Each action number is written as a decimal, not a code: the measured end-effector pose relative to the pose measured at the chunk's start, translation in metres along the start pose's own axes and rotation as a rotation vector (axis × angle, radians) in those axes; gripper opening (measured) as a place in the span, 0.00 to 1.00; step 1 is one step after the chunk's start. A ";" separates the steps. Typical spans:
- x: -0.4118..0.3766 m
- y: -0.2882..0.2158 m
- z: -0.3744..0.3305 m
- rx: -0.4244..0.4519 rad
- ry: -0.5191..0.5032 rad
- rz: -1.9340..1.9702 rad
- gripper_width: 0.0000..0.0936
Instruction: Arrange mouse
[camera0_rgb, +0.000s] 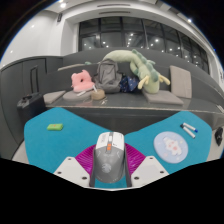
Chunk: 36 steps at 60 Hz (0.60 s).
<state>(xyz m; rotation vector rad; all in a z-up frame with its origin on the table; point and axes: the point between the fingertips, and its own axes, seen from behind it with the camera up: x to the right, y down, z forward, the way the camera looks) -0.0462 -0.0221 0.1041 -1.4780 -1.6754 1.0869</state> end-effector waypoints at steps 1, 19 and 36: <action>0.013 -0.009 0.000 0.013 0.013 0.000 0.44; 0.232 -0.020 0.058 0.003 0.223 0.044 0.44; 0.284 0.067 0.113 -0.130 0.237 0.107 0.48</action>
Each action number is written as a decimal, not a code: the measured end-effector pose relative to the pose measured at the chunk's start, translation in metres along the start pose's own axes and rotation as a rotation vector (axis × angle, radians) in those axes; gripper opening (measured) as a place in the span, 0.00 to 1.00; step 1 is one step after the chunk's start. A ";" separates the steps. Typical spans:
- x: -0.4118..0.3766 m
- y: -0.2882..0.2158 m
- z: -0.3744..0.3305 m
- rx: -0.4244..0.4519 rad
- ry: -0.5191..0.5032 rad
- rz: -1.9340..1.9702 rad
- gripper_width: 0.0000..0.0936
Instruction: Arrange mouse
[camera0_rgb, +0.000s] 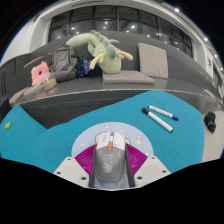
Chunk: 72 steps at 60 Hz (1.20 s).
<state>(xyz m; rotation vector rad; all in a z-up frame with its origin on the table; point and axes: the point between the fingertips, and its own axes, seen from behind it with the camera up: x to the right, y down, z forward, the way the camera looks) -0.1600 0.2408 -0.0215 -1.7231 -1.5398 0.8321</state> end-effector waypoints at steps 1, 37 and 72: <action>0.000 0.000 0.000 -0.002 -0.006 0.015 0.50; -0.078 0.026 -0.331 0.054 -0.061 -0.099 0.91; -0.117 0.097 -0.405 0.038 -0.024 -0.152 0.91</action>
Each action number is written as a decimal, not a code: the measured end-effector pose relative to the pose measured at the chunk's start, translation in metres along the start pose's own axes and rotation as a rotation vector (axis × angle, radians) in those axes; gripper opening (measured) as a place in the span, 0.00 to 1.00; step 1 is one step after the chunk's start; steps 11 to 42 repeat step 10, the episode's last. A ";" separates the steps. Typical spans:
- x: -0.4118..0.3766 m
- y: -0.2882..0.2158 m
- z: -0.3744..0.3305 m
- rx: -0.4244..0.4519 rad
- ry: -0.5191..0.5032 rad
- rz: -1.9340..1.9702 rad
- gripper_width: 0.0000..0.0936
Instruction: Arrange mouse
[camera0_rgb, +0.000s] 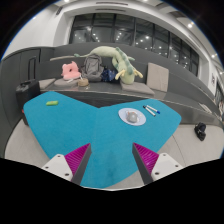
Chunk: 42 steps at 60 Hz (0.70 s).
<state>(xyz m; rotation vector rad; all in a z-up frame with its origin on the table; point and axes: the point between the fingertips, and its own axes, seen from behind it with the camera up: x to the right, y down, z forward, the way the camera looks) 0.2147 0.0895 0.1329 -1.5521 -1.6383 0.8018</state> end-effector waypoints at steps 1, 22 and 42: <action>0.000 0.000 0.000 0.001 0.002 0.000 0.91; -0.011 0.007 0.001 -0.012 -0.035 -0.007 0.91; -0.011 0.007 0.001 -0.012 -0.035 -0.007 0.91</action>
